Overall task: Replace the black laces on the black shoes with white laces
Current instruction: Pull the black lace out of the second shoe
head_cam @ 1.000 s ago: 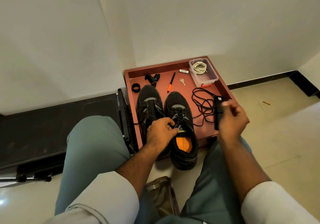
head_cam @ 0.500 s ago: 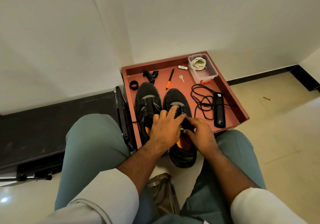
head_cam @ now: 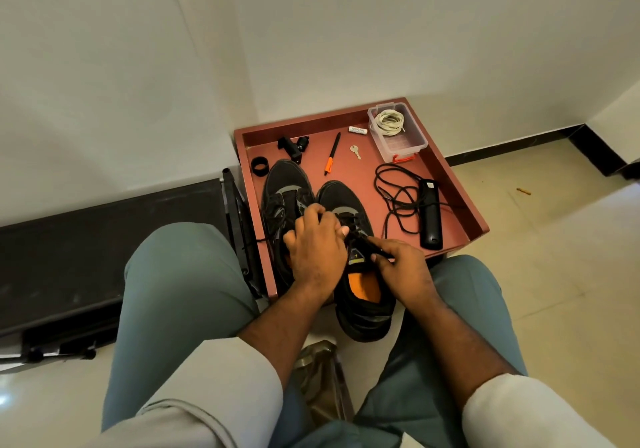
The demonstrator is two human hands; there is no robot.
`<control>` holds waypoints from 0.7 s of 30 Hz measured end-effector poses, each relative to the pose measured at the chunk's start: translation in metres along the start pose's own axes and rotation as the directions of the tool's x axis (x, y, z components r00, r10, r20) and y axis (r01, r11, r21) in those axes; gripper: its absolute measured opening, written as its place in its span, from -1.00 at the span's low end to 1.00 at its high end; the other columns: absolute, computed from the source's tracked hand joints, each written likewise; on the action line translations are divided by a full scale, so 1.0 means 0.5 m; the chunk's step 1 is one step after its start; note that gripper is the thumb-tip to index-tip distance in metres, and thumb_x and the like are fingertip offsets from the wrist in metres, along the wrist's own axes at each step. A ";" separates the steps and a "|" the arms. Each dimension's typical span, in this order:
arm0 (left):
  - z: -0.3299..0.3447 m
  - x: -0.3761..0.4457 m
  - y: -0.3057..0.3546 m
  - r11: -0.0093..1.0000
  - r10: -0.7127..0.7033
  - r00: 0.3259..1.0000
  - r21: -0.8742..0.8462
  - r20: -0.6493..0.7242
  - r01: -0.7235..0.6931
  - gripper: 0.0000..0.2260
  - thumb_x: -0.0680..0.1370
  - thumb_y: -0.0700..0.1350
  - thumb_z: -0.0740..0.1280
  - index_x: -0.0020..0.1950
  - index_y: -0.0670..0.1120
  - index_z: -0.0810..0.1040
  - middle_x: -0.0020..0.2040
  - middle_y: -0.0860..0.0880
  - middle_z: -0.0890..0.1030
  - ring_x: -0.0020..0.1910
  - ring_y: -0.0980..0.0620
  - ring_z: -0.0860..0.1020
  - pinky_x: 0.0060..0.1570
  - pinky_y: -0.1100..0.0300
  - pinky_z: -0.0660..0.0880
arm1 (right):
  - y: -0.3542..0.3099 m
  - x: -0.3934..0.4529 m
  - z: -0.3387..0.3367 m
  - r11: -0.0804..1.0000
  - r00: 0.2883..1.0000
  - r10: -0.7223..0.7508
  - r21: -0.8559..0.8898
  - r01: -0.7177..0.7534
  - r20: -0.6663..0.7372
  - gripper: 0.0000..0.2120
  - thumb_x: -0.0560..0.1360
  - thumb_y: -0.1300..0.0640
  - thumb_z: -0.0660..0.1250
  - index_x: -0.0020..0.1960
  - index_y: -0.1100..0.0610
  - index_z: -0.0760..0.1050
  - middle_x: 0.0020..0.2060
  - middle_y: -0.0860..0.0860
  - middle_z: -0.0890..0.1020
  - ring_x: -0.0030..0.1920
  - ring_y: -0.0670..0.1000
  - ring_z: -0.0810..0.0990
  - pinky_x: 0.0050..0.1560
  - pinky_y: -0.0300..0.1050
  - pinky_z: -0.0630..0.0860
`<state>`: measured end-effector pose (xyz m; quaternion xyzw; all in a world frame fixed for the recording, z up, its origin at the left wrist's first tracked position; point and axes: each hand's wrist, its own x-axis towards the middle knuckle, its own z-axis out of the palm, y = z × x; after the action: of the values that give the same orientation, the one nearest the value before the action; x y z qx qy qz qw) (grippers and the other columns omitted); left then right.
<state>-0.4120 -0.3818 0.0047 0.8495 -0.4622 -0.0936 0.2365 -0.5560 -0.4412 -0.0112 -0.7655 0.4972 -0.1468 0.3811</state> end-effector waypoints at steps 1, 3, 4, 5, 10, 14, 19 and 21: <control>-0.001 0.001 0.002 1.000 0.001 1.000 0.008 -0.006 -0.001 -0.85 0.59 0.02 0.28 0.11 0.02 0.52 0.33 0.01 0.37 0.28 -0.02 0.37 0.18 -0.01 0.28 | 0.001 0.000 0.002 1.000 1.000 0.003 -0.004 -0.003 0.005 -0.63 0.49 0.31 0.36 0.28 0.12 0.55 0.13 0.00 0.63 0.16 -0.05 0.56 0.22 -0.28 0.39; -0.004 0.005 0.006 0.997 0.074 0.996 0.033 0.054 -0.076 -0.75 0.57 0.05 0.29 0.23 0.06 0.47 0.48 -0.01 0.25 0.40 -0.06 0.27 0.26 -0.09 0.26 | 0.004 -0.002 0.004 1.000 1.000 -0.013 -0.012 0.013 0.020 -0.62 0.48 0.31 0.36 0.27 0.11 0.56 0.13 -0.01 0.64 0.16 -0.05 0.56 0.23 -0.23 0.44; -0.007 0.007 0.007 0.989 0.129 0.984 0.050 0.119 -0.136 -0.70 0.56 0.09 0.30 0.28 0.08 0.45 0.53 0.00 0.17 0.45 -0.08 0.19 0.30 -0.13 0.23 | 0.006 -0.003 0.005 1.000 0.999 -0.027 -0.011 0.028 0.024 -0.62 0.47 0.32 0.37 0.27 0.10 0.57 0.13 -0.01 0.64 0.16 -0.05 0.57 0.23 -0.19 0.46; -0.010 0.008 0.007 0.977 0.177 0.966 0.082 0.189 -0.195 -0.67 0.55 0.12 0.30 0.29 0.11 0.44 0.56 0.01 0.11 0.49 -0.09 0.11 0.34 -0.16 0.19 | 0.006 -0.004 0.005 0.999 0.999 -0.035 -0.004 0.035 0.023 -0.62 0.47 0.32 0.37 0.26 0.10 0.57 0.12 0.00 0.64 0.15 -0.05 0.58 0.22 -0.17 0.48; -0.009 -0.002 0.006 0.950 0.219 0.942 0.167 0.253 -0.265 -0.77 0.57 0.07 0.28 0.19 0.07 0.57 0.54 0.06 0.18 0.53 -0.07 0.05 0.42 -0.13 0.07 | 0.004 -0.006 0.002 0.999 0.999 -0.030 0.022 0.030 0.020 -0.64 0.48 0.33 0.36 0.25 0.12 0.57 0.11 0.00 0.64 0.14 -0.05 0.58 0.19 -0.24 0.47; -0.006 0.002 0.003 0.987 0.148 0.988 -0.075 0.039 -0.145 -0.89 0.55 -0.04 0.36 0.00 0.01 0.66 0.41 0.08 0.41 0.46 0.02 0.23 0.35 -0.01 0.05 | 0.004 -0.005 -0.001 0.999 1.000 -0.019 0.039 0.018 0.011 -0.64 0.48 0.32 0.37 0.26 0.11 0.57 0.13 -0.02 0.63 0.15 -0.08 0.55 0.22 -0.27 0.42; -0.016 0.012 -0.014 0.908 -0.298 0.947 -0.341 -0.117 0.244 -0.92 0.54 -0.10 0.38 0.02 -0.01 0.59 0.44 -0.01 0.34 0.45 -0.07 0.27 0.35 -0.12 0.13 | 0.002 0.001 0.000 0.998 1.000 -0.004 0.056 0.006 -0.023 -0.65 0.49 0.32 0.37 0.26 0.15 0.56 0.14 0.00 0.62 0.16 -0.12 0.53 0.18 -0.41 0.34; -0.019 0.012 -0.013 0.968 -0.156 0.986 -0.207 -0.059 0.141 -0.75 0.55 -0.01 0.36 0.22 0.05 0.51 0.54 -0.03 0.20 0.54 -0.11 0.11 0.41 -0.17 0.06 | 0.004 -0.001 0.003 0.999 1.000 -0.015 0.046 0.015 -0.011 -0.65 0.48 0.32 0.37 0.26 0.17 0.56 0.14 0.01 0.62 0.16 -0.10 0.53 0.10 -0.50 0.32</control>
<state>-0.4002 -0.3810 0.0103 0.8561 -0.3763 -0.1259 0.3310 -0.5568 -0.4407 -0.0136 -0.7593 0.4900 -0.1652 0.3951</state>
